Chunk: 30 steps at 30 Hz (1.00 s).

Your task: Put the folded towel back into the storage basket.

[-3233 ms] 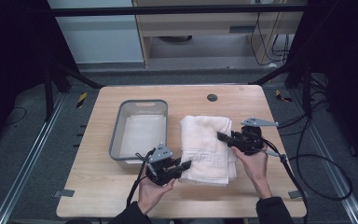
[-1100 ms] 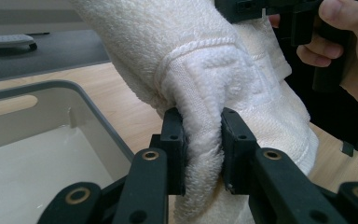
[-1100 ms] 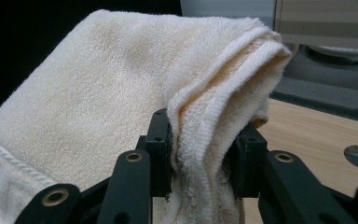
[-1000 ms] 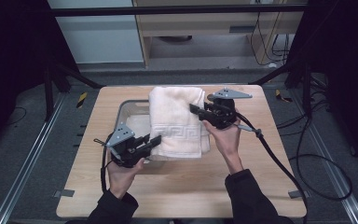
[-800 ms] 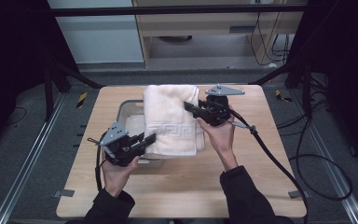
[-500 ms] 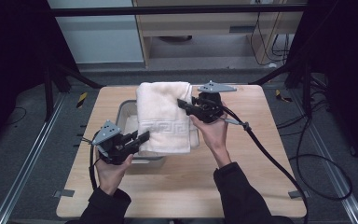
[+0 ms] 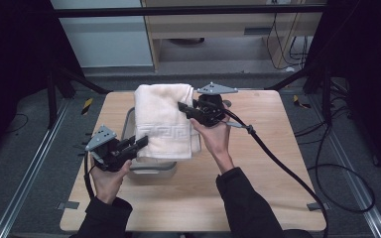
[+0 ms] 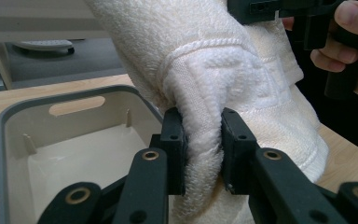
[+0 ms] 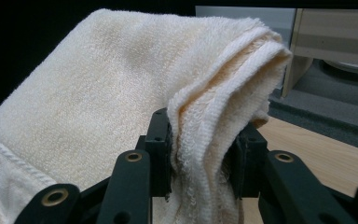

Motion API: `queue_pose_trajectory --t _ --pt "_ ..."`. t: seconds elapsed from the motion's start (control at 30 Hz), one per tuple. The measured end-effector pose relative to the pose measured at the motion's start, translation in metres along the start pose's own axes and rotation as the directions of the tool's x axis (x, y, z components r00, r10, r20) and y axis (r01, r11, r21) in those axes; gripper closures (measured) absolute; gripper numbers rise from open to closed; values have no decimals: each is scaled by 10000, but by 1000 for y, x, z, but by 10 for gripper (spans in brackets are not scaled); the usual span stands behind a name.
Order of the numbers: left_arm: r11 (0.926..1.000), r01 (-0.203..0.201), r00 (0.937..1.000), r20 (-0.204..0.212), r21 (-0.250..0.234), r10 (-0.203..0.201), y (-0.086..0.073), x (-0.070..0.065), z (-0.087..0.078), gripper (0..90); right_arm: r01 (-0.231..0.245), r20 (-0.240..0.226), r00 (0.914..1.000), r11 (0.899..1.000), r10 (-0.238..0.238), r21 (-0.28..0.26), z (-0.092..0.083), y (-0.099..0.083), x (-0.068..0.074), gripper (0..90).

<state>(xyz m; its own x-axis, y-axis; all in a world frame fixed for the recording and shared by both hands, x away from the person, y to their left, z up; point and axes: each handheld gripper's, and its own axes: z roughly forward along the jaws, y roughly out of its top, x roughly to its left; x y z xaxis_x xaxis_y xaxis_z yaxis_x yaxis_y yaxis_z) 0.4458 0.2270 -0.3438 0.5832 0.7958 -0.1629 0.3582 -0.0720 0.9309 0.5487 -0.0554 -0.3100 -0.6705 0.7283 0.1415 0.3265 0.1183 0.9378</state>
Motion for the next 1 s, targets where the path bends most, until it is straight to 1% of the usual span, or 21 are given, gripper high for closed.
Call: queue_pose_trajectory --t 0.03,0.13,0.3,0.63,0.77,1.0 --pt "10000 29 10000 -56 13 -29 0 3 -2 731 43 3 10000 10000 -43 25 4 2 2 654" --pt "10000 64 9999 -120 21 -64 0 5 -3 731 34 -12 10000 10000 -34 50 7 3 4 654" --pt "9999 151 9995 -283 53 -150 0 14 -7 730 58 -46 10000 9999 -57 118 18 5 9 654" --pt "9998 210 9982 -562 68 -206 0 25 -11 730 128 -79 9999 9997 -126 213 34 9 17 653" --pt "9995 290 9971 -704 139 -280 -1 31 -13 731 146 -76 9999 9996 -144 259 40 9 20 653" --pt "9990 357 9961 -817 281 -333 -4 36 -12 730 126 -35 9999 9991 -124 402 49 7 22 653"
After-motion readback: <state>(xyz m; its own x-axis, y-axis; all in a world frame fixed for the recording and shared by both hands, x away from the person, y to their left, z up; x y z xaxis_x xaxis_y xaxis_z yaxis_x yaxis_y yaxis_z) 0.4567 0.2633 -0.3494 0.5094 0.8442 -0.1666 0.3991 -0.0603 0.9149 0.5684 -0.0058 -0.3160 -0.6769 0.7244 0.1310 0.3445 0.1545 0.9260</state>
